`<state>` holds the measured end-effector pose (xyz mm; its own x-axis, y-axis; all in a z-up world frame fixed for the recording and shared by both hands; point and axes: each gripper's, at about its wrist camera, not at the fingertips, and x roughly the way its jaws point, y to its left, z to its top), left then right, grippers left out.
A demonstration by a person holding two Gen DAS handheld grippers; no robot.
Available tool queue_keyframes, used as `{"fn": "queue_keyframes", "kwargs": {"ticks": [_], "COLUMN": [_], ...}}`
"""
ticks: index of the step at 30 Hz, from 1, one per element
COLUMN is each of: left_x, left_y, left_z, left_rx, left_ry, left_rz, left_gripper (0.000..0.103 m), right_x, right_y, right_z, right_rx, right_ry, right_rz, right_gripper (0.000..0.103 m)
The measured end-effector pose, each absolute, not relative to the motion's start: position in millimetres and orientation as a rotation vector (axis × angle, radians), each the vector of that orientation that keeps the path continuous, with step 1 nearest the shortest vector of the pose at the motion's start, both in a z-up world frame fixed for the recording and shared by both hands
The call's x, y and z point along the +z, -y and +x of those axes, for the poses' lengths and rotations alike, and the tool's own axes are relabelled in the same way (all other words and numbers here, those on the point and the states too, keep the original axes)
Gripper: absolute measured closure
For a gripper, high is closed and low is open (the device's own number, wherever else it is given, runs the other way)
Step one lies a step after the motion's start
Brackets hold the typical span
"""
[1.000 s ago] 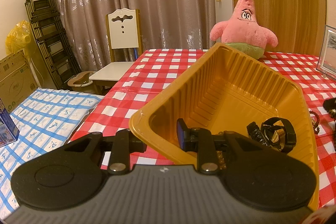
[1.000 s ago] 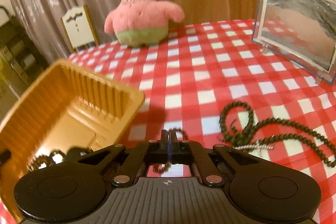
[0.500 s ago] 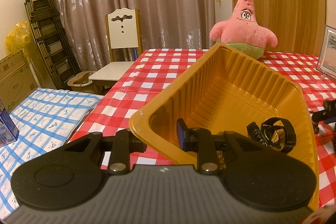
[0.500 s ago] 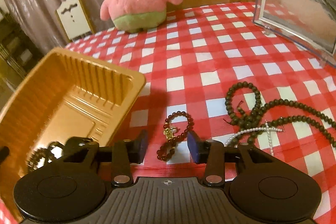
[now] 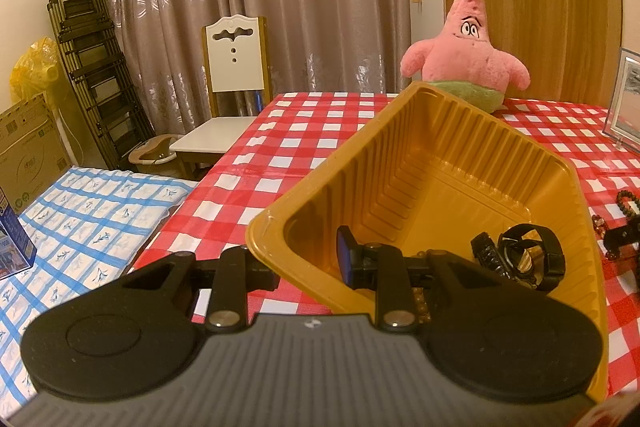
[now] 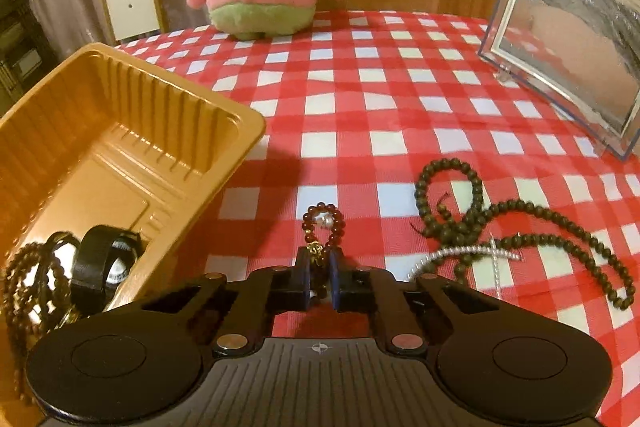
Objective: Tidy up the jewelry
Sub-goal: 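Pinch the gold-charm bracelet with the right tool and lift it, then carry the bracelet into the tray and open the right tool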
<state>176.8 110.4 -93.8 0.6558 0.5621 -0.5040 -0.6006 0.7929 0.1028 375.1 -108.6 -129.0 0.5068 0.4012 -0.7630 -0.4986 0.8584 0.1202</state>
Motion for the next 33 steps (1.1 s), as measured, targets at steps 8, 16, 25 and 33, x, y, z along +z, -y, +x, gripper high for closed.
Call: {"fn": "queue_keyframes", "kwargs": {"ticks": [8,16,25,33], "left_x": [-94.0,-93.8,-93.3,-91.5], "left_y": [-109.9,-110.0,-111.1,-109.1], "left_z": [177.7,178.0,178.0,177.7], "left_rx": [0.658,0.658,0.655,0.651], "left_ry": [-0.546,-0.545,-0.544,-0.540], "left_rz": [-0.075,-0.074,-0.071,-0.061], "left_gripper": [0.078,0.078,0.078,0.078], "right_x": [-104.2,-57.2,-24.7,-33.1], "right_y": [141.7,164.7,155.9,107.7], "right_z": [378.3,378.9,343.7,306.3], "right_rx": [0.588,0.670,0.820,1.030], "right_ry": [-0.832,-0.767,-0.748,-0.851], "right_rz": [-0.013,0.111,0.165,0.239], "right_gripper": [0.094,0.094,0.094,0.094]}}
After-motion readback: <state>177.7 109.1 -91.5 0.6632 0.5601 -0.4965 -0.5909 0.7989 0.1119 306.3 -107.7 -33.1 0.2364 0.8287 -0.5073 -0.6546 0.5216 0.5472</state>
